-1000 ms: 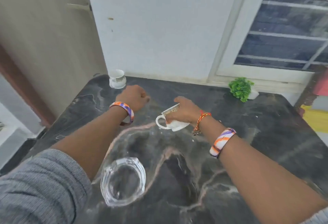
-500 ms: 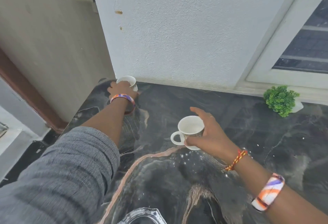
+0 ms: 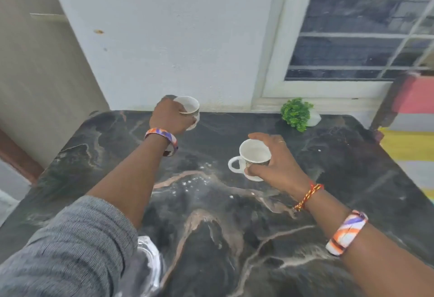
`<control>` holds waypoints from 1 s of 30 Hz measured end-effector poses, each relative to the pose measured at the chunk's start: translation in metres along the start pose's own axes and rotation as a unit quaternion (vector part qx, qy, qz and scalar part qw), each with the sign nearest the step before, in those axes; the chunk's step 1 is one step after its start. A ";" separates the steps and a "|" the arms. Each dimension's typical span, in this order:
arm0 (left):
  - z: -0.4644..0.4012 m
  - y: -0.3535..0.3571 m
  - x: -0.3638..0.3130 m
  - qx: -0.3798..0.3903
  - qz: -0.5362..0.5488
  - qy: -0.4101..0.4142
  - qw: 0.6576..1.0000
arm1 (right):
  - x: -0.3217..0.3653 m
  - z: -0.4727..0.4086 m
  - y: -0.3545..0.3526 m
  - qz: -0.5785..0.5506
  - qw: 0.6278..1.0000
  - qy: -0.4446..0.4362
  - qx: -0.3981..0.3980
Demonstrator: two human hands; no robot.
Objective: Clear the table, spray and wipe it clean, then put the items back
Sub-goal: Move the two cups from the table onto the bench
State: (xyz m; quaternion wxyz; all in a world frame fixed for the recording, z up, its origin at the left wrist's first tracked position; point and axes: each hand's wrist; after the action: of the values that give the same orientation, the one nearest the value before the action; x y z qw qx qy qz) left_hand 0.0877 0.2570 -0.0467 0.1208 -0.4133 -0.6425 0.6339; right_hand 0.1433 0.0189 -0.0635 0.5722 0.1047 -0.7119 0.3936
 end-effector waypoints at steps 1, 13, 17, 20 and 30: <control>0.012 0.001 -0.022 0.010 -0.001 0.020 1.000 | -0.003 0.012 -0.017 -0.003 1.000 0.000 -0.010; 0.191 0.073 -0.305 0.117 0.085 0.252 0.957 | -0.099 0.176 -0.249 0.039 0.984 0.052 -0.168; 0.223 0.099 -0.386 0.123 0.043 0.350 0.928 | -0.141 0.201 -0.314 0.043 0.973 0.085 -0.212; 0.234 0.123 -0.434 0.139 0.013 0.376 0.916 | -0.173 0.205 -0.354 0.042 0.970 0.102 -0.219; 0.203 0.226 -0.568 0.194 -0.029 0.325 0.925 | -0.281 0.162 -0.477 0.100 0.967 0.188 -0.139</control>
State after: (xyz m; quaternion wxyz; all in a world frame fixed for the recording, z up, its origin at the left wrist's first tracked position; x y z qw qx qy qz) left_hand 0.3925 -0.3091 -0.0778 0.4193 -0.5460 -0.4443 0.5733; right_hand 0.4018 -0.4944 -0.1110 0.6628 -0.1237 -0.6458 0.3583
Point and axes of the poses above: each hand's wrist, its own z-axis away from the middle knuckle, its own y-axis out of the palm, x = y × z, and after that the axes turned 13 degrees about -z, right-handed
